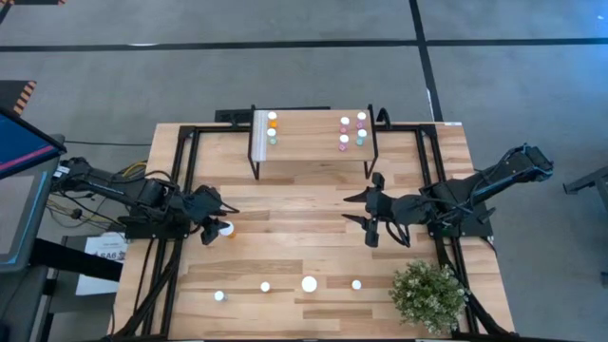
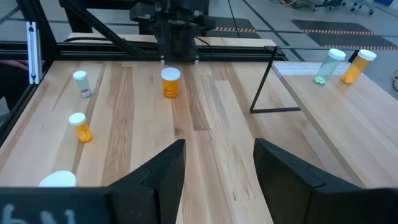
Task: Pick and place medicine bottles onto shelf by color
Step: Put the top large orange pill bottle on the shelf
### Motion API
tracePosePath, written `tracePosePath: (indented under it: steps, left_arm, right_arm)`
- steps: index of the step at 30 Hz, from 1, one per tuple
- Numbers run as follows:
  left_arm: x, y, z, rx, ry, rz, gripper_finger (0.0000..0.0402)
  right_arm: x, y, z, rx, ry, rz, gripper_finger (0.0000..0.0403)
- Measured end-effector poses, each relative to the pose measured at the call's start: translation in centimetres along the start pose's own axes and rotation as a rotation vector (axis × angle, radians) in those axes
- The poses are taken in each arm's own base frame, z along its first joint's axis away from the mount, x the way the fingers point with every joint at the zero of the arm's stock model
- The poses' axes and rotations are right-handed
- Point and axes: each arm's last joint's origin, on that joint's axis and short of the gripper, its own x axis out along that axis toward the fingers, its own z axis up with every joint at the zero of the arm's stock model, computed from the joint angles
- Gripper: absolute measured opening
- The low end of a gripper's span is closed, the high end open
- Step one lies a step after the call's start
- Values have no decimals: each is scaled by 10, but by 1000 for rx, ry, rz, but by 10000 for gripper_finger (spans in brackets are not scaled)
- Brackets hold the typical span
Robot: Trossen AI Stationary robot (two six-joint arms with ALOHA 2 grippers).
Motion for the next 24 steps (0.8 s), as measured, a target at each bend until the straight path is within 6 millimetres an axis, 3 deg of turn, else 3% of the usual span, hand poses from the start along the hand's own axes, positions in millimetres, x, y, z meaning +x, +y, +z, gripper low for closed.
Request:
tracePosePath:
  steps: [14,24]
  left_arm:
    - [15,-1,-1,36,75,110,269]
    - [30,-4,-3,47,171,148,279]
  right_arm:
    - [0,0,0,0,0,0,209]
    - [0,0,0,0,0,-1,209]
